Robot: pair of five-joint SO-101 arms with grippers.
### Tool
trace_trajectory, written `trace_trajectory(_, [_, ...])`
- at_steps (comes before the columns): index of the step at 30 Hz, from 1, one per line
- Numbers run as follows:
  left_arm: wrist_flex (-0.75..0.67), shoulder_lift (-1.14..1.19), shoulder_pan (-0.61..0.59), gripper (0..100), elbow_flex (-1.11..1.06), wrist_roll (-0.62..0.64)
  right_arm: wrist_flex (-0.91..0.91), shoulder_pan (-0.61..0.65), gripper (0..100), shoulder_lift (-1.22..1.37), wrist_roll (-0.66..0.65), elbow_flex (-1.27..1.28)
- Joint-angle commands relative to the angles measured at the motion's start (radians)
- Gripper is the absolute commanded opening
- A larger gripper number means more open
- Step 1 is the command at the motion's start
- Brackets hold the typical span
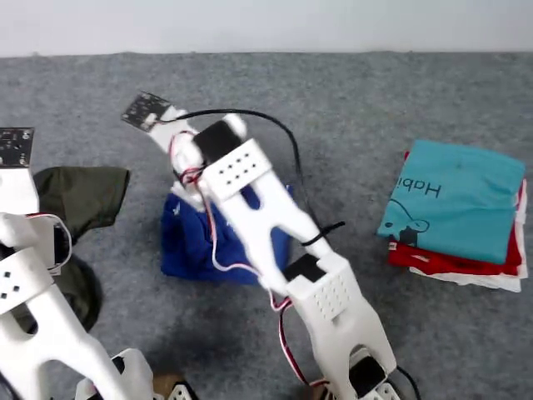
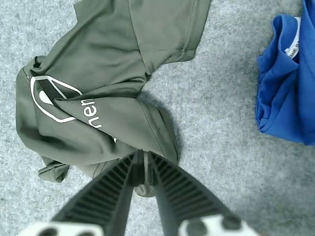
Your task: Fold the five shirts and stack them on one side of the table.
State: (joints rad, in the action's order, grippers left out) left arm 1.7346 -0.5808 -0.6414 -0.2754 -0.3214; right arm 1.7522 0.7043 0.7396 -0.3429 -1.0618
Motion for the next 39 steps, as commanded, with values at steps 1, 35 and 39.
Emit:
trace_trajectory(1, [0.015,-0.025,0.006,2,0.031,0.011,0.042,-0.084,0.9,-0.004,-0.048,-0.002])
trace_trajectory(35, [0.018,-0.109,0.0,2,-0.016,0.011,0.022,-0.022,1.0,0.008,-0.075,0.055])
trace_trajectory(39, [0.02,-0.11,-0.002,2,-0.016,0.063,0.005,0.087,1.0,0.065,-0.075,0.061])
